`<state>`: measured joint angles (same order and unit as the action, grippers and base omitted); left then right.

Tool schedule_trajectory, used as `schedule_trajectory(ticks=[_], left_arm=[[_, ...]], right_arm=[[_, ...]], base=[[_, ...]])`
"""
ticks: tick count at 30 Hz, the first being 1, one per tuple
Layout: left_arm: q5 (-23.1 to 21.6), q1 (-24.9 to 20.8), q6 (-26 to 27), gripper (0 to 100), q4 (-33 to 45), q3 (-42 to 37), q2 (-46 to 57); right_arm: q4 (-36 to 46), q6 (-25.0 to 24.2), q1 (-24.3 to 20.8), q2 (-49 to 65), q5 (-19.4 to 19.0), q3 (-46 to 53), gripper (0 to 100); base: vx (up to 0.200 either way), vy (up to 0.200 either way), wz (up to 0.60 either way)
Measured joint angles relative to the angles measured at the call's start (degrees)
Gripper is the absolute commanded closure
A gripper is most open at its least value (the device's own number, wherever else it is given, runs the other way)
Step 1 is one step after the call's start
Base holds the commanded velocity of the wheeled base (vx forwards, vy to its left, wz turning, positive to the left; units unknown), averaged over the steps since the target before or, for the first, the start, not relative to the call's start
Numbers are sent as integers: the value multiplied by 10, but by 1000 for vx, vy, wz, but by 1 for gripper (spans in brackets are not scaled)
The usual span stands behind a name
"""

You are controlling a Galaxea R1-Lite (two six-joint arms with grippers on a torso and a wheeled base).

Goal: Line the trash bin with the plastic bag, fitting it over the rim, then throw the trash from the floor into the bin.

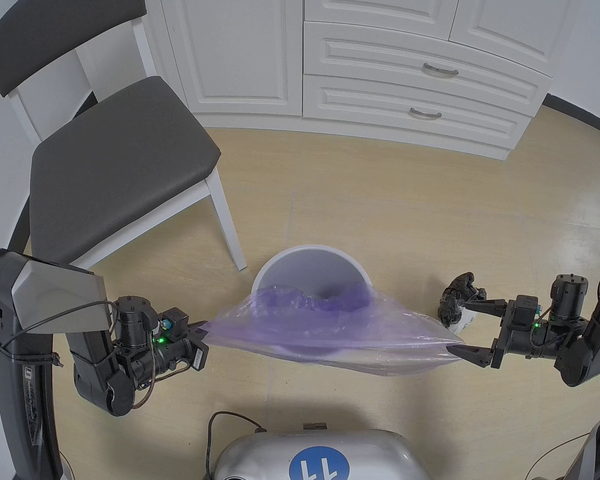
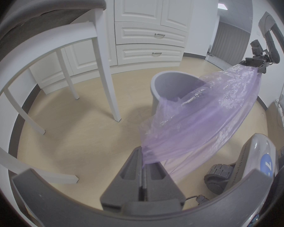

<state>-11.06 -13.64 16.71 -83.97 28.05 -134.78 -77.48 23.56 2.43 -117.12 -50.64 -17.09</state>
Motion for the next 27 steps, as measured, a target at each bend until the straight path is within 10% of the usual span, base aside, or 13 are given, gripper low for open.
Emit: schedule_trajectory(ticks=[19,27], left_arm=[[0,13,1,100,8,10,-8],[1,3,0,100,5,-4,16]], right_arm=[[0,-10,-2,-2,25,-12,0],[0,-13,-67,16,228,-11,0]], base=[[0,0,0],[0,0,0]])
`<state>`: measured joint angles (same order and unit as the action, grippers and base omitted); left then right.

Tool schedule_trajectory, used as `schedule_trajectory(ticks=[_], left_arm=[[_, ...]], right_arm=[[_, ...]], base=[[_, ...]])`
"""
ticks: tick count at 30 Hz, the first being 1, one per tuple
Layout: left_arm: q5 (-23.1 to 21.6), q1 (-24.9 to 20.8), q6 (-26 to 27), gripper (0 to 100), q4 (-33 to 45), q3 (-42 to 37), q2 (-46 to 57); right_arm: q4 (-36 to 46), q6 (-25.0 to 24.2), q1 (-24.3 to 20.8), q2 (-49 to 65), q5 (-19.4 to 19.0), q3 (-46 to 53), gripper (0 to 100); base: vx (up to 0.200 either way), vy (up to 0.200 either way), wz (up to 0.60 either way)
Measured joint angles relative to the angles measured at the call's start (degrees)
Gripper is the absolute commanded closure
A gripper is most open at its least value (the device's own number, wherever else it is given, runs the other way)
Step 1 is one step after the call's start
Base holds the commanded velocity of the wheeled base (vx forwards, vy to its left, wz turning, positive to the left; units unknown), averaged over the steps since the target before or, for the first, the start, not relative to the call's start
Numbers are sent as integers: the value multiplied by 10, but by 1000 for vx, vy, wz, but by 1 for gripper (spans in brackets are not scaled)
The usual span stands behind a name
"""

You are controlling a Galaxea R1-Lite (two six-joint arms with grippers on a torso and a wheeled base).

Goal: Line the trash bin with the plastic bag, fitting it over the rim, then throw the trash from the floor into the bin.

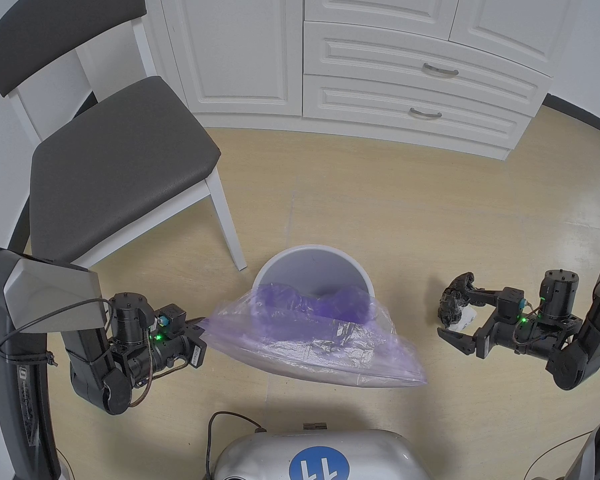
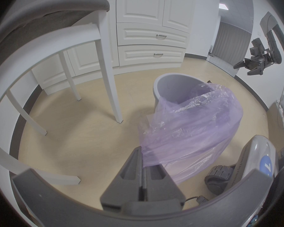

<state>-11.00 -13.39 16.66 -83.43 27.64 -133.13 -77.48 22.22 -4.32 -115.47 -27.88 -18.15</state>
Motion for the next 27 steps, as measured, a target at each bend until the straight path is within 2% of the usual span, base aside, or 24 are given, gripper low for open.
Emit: schedule_trajectory(ticks=[3,5,14,15,19,23,27], left_arm=[[0,-5,-1,100,-2,-5,11],[0,-7,-3,100,-5,-7,17],[0,-15,-15,100,-21,-10,33],[0,-15,-16,0,-22,-10,34],[0,-16,-17,0,-24,-11,36],[-2,-16,-19,0,-25,-12,38],[-4,-14,-22,0,-27,-11,40]], right_arm=[[-4,-3,-40,3,99,0,0],[-10,-9,-77,5,151,0,0],[-79,-34,-280,-9,361,2,0],[-81,-32,-296,-13,378,-2,0],[-64,-13,-348,-29,409,-42,0],[11,7,-392,-40,428,-86,0],[44,60,-429,-52,449,-118,0]], base=[[0,0,0],[0,0,0],[0,0,0],[0,0,0],[0,0,0],[0,0,0],[0,0,0]])
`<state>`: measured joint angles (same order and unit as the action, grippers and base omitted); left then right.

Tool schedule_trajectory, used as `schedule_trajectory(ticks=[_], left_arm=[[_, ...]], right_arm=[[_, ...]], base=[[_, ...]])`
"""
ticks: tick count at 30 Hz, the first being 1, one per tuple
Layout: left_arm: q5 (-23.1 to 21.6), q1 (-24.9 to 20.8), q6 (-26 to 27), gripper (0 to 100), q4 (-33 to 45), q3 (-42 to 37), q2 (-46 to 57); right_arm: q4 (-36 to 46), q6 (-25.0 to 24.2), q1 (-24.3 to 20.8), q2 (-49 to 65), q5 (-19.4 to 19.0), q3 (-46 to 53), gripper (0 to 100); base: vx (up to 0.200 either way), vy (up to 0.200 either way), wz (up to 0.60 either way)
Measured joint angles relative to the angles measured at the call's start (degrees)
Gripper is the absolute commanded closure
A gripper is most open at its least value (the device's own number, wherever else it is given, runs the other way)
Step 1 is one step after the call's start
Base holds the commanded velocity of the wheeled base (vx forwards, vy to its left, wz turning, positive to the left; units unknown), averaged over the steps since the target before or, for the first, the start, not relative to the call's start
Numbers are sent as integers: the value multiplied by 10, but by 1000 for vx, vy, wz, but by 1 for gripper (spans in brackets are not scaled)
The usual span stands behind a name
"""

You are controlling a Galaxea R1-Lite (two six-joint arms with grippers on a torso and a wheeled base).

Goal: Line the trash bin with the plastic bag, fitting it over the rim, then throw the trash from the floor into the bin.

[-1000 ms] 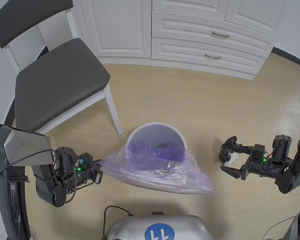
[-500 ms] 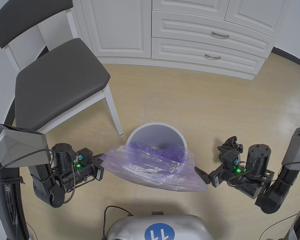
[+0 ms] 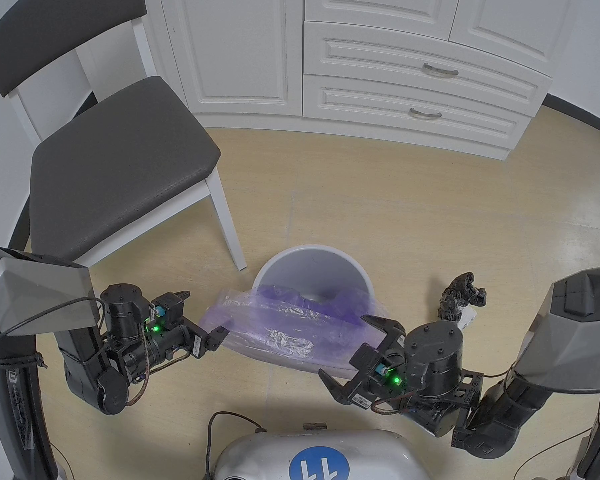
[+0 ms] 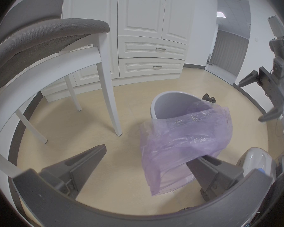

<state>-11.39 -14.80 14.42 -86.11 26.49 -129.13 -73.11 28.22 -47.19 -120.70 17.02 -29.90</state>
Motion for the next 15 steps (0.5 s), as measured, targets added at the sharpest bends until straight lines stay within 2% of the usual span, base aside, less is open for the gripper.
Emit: schedule_trajectory(ticks=[4,6,9,15], left_arm=[[0,1,-5,0,-1,1,0],[0,1,-6,0,-1,2,0],[0,1,-7,0,-1,3,0],[3,1,-7,0,-1,7,-1]], right_arm=[[1,44,-13,-14,16,-6,0],[1,58,-19,-21,41,-7,0],[-4,69,-35,-35,74,-9,0],[-16,77,-68,-75,110,-34,0]], base=[[0,0,0],[0,0,0],[0,0,0],[0,0,0]])
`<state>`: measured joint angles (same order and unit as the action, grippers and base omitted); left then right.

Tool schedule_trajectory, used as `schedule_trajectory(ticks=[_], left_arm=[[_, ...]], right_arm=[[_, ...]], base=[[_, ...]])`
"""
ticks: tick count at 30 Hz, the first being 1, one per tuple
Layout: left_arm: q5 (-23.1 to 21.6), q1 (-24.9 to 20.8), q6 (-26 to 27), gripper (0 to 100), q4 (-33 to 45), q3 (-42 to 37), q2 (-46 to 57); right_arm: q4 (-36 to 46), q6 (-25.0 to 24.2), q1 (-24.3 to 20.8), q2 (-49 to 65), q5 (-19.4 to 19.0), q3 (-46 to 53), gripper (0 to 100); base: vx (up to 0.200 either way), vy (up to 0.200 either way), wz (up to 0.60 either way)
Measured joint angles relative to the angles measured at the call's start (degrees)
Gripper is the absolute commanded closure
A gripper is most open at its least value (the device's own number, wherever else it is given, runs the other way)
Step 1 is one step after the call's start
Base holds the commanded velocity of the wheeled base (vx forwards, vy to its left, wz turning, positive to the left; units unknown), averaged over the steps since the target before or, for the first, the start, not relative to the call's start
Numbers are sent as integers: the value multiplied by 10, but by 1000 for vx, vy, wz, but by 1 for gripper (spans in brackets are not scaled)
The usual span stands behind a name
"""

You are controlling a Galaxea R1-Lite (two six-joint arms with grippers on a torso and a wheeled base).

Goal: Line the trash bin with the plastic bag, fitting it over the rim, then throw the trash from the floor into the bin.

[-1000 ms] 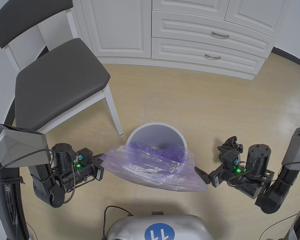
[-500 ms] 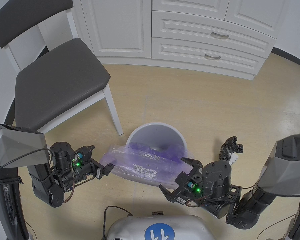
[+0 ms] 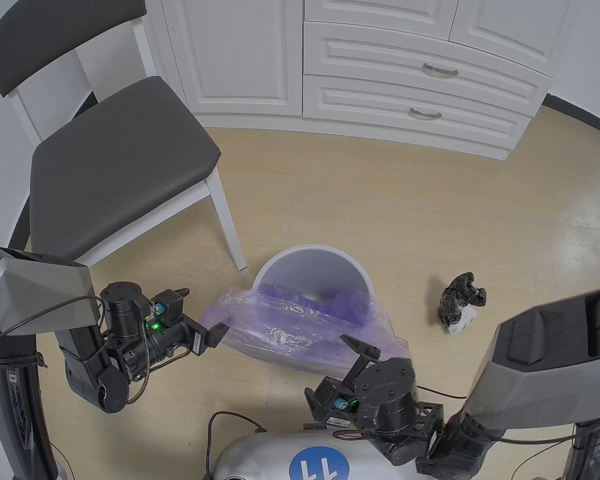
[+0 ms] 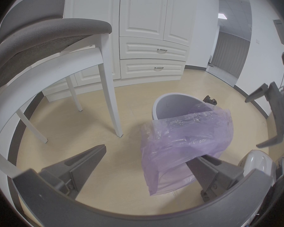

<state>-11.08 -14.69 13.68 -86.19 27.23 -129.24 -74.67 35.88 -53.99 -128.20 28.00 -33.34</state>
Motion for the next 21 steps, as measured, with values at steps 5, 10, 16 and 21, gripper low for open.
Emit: schedule_trajectory(ticks=[5,10,16,21], left_arm=[[1,0,-1,0,0,2,0],[2,-1,-2,0,0,1,2],[2,-2,-2,0,-1,0,4],[3,-2,-2,0,-13,-1,5]], right_arm=[[-2,2,-12,-34,28,-35,0],[-2,2,-16,-65,50,-61,0],[-2,2,-15,-89,70,-85,0],[-2,5,-7,-105,85,-114,0]], base=[[0,0,0],[0,0,0],[0,0,0],[0,0,0]])
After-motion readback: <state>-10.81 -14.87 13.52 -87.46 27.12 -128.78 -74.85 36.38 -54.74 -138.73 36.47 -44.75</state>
